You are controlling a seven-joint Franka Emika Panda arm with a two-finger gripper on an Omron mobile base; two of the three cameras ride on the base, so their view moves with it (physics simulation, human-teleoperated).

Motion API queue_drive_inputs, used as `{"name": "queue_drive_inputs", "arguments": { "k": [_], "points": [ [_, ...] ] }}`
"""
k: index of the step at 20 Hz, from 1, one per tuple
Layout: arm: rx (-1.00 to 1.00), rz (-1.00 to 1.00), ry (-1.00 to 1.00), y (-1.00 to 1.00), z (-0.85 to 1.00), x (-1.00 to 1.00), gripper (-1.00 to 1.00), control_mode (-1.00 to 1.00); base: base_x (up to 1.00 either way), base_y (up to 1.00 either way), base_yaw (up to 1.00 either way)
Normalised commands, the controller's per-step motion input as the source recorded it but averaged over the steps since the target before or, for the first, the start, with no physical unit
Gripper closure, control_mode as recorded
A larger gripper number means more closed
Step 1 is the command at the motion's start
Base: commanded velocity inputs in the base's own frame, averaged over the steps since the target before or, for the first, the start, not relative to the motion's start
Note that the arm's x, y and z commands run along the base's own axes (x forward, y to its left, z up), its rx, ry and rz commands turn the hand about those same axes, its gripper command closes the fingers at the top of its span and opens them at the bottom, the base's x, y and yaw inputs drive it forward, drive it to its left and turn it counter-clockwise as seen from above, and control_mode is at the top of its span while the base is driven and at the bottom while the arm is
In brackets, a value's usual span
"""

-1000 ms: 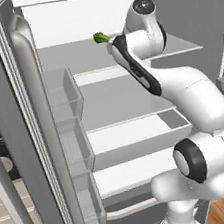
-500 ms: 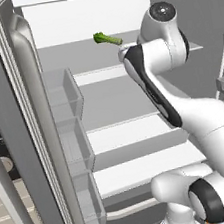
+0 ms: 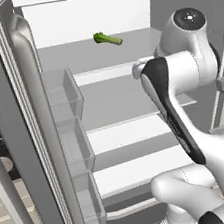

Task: Retrieve the butter from the fridge and place it on a plate on the dining table. Then retrieve the butter knife by the fridge and place it near the plate.

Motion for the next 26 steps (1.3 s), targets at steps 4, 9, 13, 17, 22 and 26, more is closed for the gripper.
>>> {"name": "queue_drive_inputs", "arguments": {
  "k": [4,9,13,17,22,26],
  "points": [
    [0.00,0.00,0.09,-0.03,-0.33,-1.00,1.00,-1.00,0.00,0.00,0.00],
    [0.08,0.00,0.29,-0.28,-0.47,-0.46,1.00,-1.00,0.00,0.00,0.00],
    [0.06,0.00,0.36,-0.19,-0.46,0.00,1.00,-1.00,0.00,0.00,0.00],
    [-0.01,-0.02,0.11,-0.01,-0.51,0.01,1.00,-1.00,0.00,0.00,0.00],
    [-0.02,-0.07,0.09,0.00,-0.49,0.07,1.00,-1.00,0.00,0.00,0.00],
    [-0.01,-0.06,0.00,0.00,-0.55,0.01,1.00,-1.00,0.00,0.00,0.00]
  ]
}}
